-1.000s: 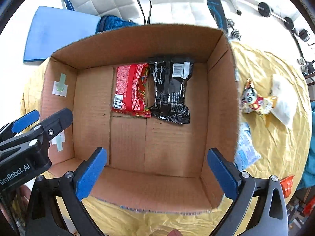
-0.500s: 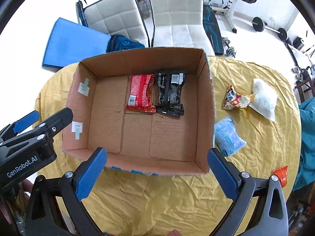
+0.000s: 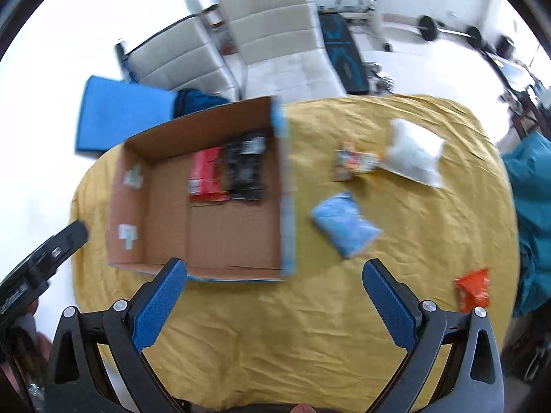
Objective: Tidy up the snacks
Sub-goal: 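Grasp the blue milk packet with the left tool while the right tool grasps the orange bag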
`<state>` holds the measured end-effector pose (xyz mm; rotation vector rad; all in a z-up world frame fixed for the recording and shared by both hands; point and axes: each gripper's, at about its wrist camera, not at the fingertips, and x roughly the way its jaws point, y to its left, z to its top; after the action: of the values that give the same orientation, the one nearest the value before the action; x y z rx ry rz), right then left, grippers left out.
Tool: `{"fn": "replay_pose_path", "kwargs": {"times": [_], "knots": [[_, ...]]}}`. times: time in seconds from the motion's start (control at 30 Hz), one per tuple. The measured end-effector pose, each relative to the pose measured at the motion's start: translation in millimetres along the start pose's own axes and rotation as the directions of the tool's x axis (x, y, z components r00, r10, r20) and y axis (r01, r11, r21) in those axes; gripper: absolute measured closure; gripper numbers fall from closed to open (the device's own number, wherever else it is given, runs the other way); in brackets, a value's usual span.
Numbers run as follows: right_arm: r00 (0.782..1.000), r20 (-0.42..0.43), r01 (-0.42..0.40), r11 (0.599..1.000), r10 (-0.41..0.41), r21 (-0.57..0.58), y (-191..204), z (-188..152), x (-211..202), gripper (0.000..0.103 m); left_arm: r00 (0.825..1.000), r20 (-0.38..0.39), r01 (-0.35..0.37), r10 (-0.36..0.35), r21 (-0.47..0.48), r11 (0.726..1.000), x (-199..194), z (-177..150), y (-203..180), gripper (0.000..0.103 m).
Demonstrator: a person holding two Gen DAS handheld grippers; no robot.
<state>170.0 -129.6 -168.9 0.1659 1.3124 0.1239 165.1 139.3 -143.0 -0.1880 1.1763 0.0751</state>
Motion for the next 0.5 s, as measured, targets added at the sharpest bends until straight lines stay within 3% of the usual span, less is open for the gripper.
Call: {"fn": "replay_pose_path", "kwargs": {"times": [0.2, 0.37, 0.5], "knots": [[0.992, -0.051, 0.118, 0.986, -0.112, 0.115, -129, -8, -3, 0.000, 0.986, -0.137, 0.109, -0.095, 0.098, 0.989, 31, -25, -103, 0.006], [0.975, -0.145, 0.195, 0.957, -0.167, 0.212, -242, -26, 11, 0.000, 0.941, -0.308, 0.187, -0.142, 0.122, 0.975, 85, -41, -185, 0.006], [0.965, -0.218, 0.196, 0.950, -0.144, 0.242, -302, -41, 32, 0.000, 0.911, -0.399, 0.169, -0.106, 0.125, 0.978, 134, -46, -230, 0.006]]}}
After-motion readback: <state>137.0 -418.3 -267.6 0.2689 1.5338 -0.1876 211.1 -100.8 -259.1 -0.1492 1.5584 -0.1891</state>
